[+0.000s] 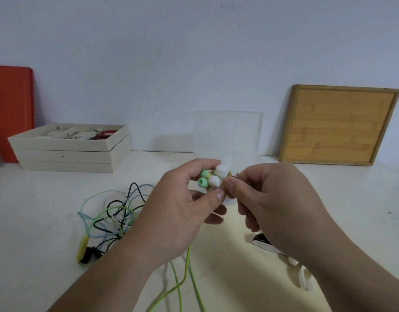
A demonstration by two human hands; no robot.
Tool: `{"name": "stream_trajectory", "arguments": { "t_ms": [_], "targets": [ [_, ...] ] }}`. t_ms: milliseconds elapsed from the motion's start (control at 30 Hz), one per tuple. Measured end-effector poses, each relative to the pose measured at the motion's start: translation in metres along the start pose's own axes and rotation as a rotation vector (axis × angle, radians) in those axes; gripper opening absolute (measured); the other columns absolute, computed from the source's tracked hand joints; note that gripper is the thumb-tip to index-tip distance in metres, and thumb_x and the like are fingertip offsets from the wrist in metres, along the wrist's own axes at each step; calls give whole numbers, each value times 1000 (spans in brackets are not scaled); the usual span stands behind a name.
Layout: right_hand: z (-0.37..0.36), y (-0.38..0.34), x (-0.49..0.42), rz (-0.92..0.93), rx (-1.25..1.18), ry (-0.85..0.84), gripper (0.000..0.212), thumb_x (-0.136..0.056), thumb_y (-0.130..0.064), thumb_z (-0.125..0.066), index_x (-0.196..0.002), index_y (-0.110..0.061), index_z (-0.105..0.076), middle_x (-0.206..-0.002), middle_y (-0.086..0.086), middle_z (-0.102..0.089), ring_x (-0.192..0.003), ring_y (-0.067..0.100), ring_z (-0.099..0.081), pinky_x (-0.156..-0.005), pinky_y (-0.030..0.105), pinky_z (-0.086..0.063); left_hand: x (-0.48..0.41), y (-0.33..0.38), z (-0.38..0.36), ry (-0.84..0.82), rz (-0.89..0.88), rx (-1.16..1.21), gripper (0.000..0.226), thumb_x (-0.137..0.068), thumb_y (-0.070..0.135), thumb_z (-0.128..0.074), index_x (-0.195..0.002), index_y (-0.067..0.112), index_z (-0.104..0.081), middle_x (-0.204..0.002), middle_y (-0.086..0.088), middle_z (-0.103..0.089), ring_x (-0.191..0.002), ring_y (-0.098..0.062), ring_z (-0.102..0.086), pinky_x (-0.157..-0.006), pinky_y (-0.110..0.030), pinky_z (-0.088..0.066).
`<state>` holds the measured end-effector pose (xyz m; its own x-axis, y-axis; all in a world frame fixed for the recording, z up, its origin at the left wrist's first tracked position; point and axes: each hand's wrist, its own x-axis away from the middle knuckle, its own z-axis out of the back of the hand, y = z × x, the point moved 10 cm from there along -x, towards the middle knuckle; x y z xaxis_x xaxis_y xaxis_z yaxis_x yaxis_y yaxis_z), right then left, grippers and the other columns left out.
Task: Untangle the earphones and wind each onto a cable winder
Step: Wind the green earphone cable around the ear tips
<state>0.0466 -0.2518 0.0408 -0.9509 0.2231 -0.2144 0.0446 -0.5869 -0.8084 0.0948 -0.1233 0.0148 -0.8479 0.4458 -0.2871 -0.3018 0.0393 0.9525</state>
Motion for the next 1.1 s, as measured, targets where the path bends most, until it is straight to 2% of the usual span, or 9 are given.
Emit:
{"name": "stream_trajectory", "arguments": {
  "t_ms": [100, 300, 433, 533, 633, 733, 833, 1000, 1100],
  "targets": [
    [1, -1, 0, 24, 27, 28, 42, -91, -40, -66, -56, -18, -60, -42, -7, -57, -34, 3, -49, -40, 14, -38, 0, 1, -1, -3, -13, -31, 34, -92, 6, -66, -120, 26, -66, -84, 6, -71, -72, -19, -71, -63, -29, -59],
    [-3, -4, 0, 73, 98, -33, 32, -92, -40, -59, -66, -24, -65, -54, -7, -65, -42, 2, -57, -44, 15, -42, 0, 2, -1, 2, -50, -79, 26, -93, 14, -66, -112, 31, -67, -76, 8, -70, -71, -15, -69, -62, -29, -59],
    [0, -1, -2, 61, 34, -21, 40, -96, -39, -55, -63, -18, -63, -50, -6, -60, -41, 3, -53, -46, 23, -46, 0, -1, -3, -19, -14, -6, 36, -85, 24, -72, -120, 28, -67, -91, 0, -75, -80, -17, -72, -70, -34, -61],
    [0, -6, -2, 114, 49, -8, 39, -97, -36, -55, -66, -15, -64, -53, -1, -59, -42, 3, -49, -45, 18, -40, 0, -3, 2, 56, 6, 112, 37, -78, 37, -68, -113, 27, -73, -91, -5, -75, -73, -13, -69, -65, -32, -60],
    [0, -6, -2, 141, 73, 6, 38, -97, -39, -55, -70, -15, -67, -61, 8, -59, -48, 10, -46, -47, 22, -37, -1, -9, -1, 66, 44, 174, 33, -76, 40, -66, -106, 30, -75, -94, -10, -74, -77, -12, -66, -66, -27, -56],
    [9, -6, -1, 138, 56, 52, 36, -95, -39, -56, -66, -22, -68, -55, 3, -55, -45, 7, -43, -45, 22, -36, -2, -10, -2, 69, 32, 155, 21, -87, 30, -65, -106, 35, -75, -92, -1, -73, -76, -10, -64, -72, -28, -53],
    [15, -8, 0, 141, 87, 93, 37, -95, -38, -56, -63, -23, -66, -59, 0, -56, -44, 6, -43, -45, 19, -35, -4, -9, -1, 70, 21, 108, 24, -94, 21, -63, -104, 39, -75, -81, 9, -70, -70, -10, -61, -74, -30, -52],
    [12, -3, -2, 105, 101, 85, 39, -96, -38, -57, -60, -25, -64, -48, -19, -54, -43, 1, -48, -46, 12, -37, -2, -5, -5, 11, -19, -82, 25, -96, 26, -62, -103, 48, -72, -79, 5, -70, -73, -17, -65, -80, -44, -59],
    [6, -5, -2, 137, 109, 70, 39, -94, -41, -60, -61, -21, -65, -50, -7, -55, -42, 5, -44, -45, 16, -36, 0, -3, -5, -9, -41, -120, 24, -96, 27, -64, -108, 47, -70, -89, -2, -74, -83, -25, -69, -84, -52, -58]
  ]
}}
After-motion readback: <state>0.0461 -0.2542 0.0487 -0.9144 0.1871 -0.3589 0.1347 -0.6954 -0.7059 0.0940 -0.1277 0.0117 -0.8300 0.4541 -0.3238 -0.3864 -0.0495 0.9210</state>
